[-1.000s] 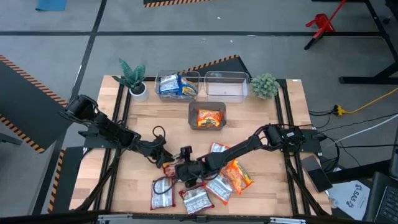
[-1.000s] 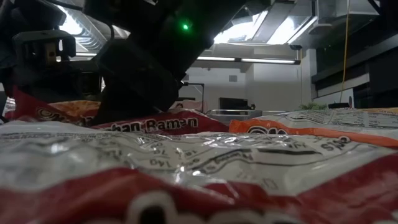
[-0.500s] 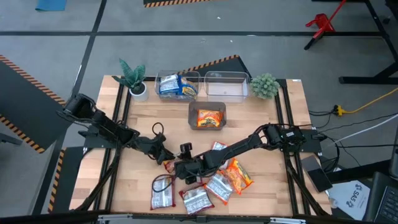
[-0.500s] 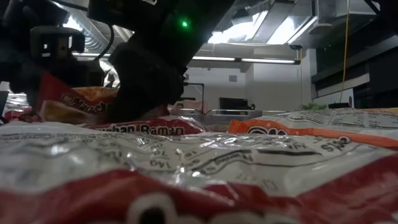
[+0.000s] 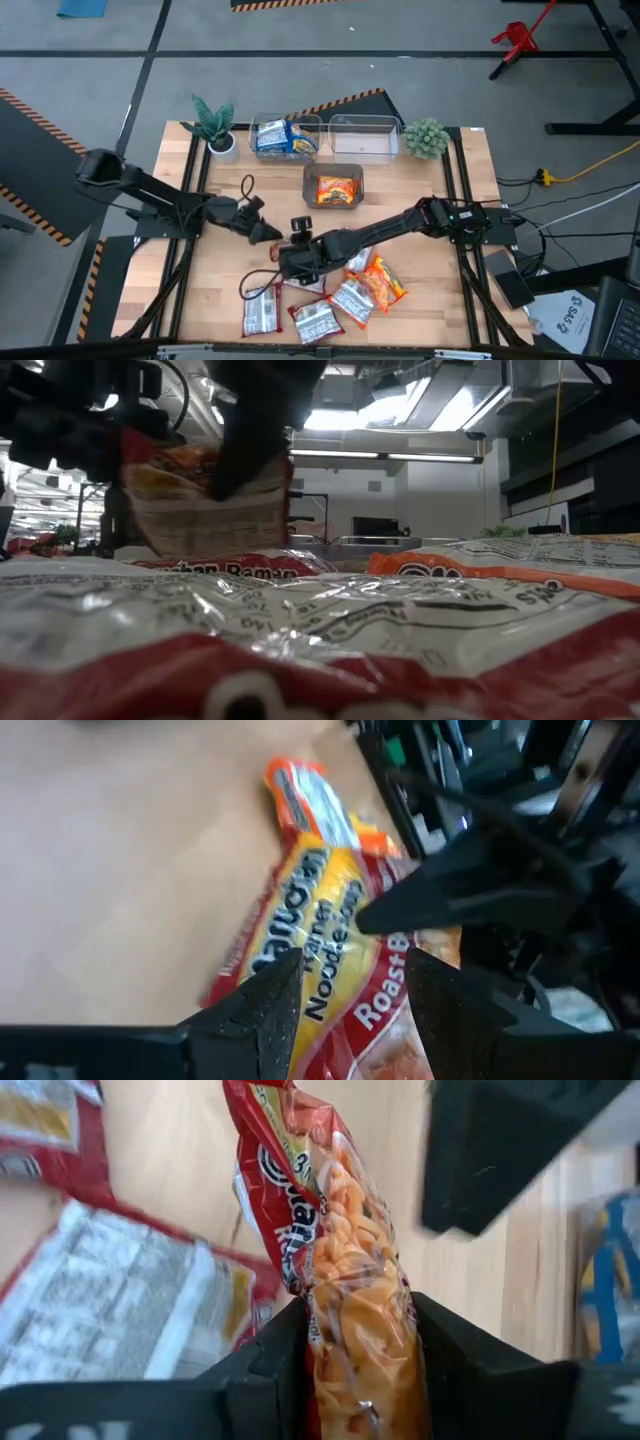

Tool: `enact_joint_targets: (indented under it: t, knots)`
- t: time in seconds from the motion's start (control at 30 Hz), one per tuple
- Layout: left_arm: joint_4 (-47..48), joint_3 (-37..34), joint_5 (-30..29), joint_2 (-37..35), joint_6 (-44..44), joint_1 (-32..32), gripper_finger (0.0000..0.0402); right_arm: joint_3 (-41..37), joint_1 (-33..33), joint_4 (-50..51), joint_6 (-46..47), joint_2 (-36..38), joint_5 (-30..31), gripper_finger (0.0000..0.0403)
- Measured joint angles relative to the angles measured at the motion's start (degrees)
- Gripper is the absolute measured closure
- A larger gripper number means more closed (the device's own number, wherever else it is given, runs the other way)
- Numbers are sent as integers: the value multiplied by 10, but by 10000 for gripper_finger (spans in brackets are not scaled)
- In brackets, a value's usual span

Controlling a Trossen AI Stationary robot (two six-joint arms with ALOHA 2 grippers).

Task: Sort Maruchan noodles
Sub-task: Put the red noodle pack into the right transparent bin

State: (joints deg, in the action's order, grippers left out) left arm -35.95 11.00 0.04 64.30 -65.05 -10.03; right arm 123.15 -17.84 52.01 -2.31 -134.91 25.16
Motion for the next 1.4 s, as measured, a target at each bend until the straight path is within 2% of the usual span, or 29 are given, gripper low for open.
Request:
enact_joint_targets:
  t: [0.23, 0.37, 0.67, 0.9, 1.0, 1.13, 1.3, 1.4]
  knots:
    - [89, 0, 9, -97, 26, 65, 230, 6, 12, 79, 12, 17, -18, 272]
    - [112, 0, 22, -135, 26, 94, 230, 6, 39, 113, 12, 51, -29, 272]
    - [116, 0, 57, -182, 42, 138, 230, 7, 166, 187, -22, 145, 37, 272]
    - [118, 0, 81, -187, 58, 164, 230, 7, 288, 190, -96, 192, 42, 272]
    - [121, 0, 80, -187, 58, 174, 230, 7, 346, 190, -139, 201, -17, 272]
    - [131, 0, 80, -187, 58, 192, 230, 7, 437, 189, -183, 214, -143, 272]
    - [136, 0, 68, -187, 53, 217, 230, 7, 547, 189, -204, 217, -255, 272]
    - [136, 0, 53, -187, 52, 229, 230, 7, 591, 191, -209, 217, -313, 272]
